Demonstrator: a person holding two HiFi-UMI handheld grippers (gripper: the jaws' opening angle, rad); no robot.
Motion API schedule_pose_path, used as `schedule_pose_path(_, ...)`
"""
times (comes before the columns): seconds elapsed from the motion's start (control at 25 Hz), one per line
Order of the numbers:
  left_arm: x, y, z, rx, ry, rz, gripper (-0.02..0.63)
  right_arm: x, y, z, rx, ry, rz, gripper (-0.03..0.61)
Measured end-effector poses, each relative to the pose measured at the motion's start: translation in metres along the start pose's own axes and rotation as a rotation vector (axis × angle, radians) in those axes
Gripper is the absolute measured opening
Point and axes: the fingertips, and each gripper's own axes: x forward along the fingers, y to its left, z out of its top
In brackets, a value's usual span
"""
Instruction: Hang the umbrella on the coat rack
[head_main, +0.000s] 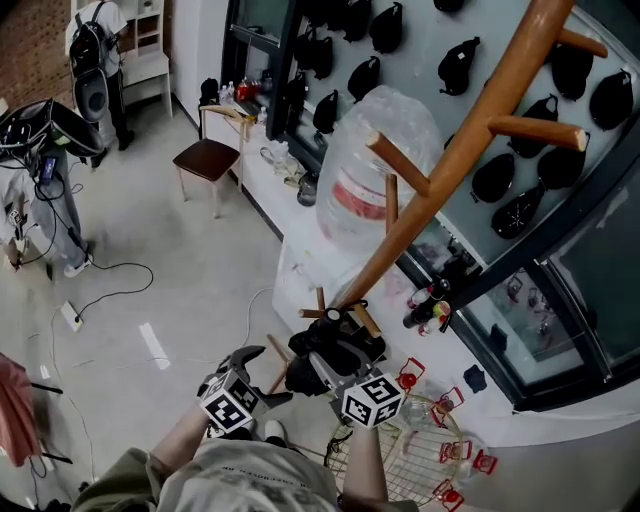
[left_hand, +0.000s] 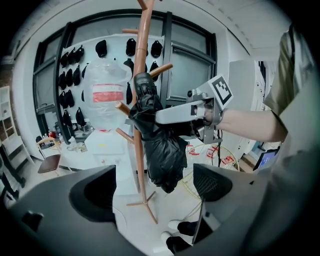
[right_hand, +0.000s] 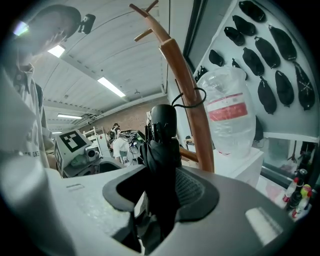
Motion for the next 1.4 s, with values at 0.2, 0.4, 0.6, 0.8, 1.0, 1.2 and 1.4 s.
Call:
schedule_pose_path(0.2, 0.001, 0.003, -0.001, 0.013, 0.003, -0.015, 0.463, 0.007, -0.008, -0.018, 0.002, 0.03, -0.052, 0.167)
schedule_pose_path(0.4, -0.003, 0.011, -0.004, 0.047, 0.013, -0.03, 0.463, 0.013, -0.015, -0.034, 0.003, 0.043, -0.131, 0.167)
schedule_pose_path(0.6, -0.003, 0.014, -0.003, 0.072, 0.0, -0.056, 0.463, 0.012, -0.025, -0.039, 0.003, 0.029, -0.201, 0.169)
schedule_pose_path(0.8, 0.001, 0.01, -0.001, 0.089, -0.018, -0.081, 0.463, 0.016, -0.04, -0.055, -0.035, 0.058, -0.317, 0.173)
schedule_pose_path(1.0, 0.0, 0.011, 0.001, 0.096, -0.024, -0.084, 0.463, 0.024, -0.058, -0.07, -0.095, 0.129, -0.453, 0.178)
schedule_pose_path(1.2, -0.003, 0.015, 0.002, 0.089, -0.038, -0.067, 0.463, 0.029, -0.061, -0.075, -0.069, 0.121, -0.498, 0.181)
schedule_pose_path(1.4, -0.003, 0.017, 0.001, 0.086, -0.05, -0.054, 0.463, 0.027, -0.063, -0.079, -0.044, 0.122, -0.524, 0.195)
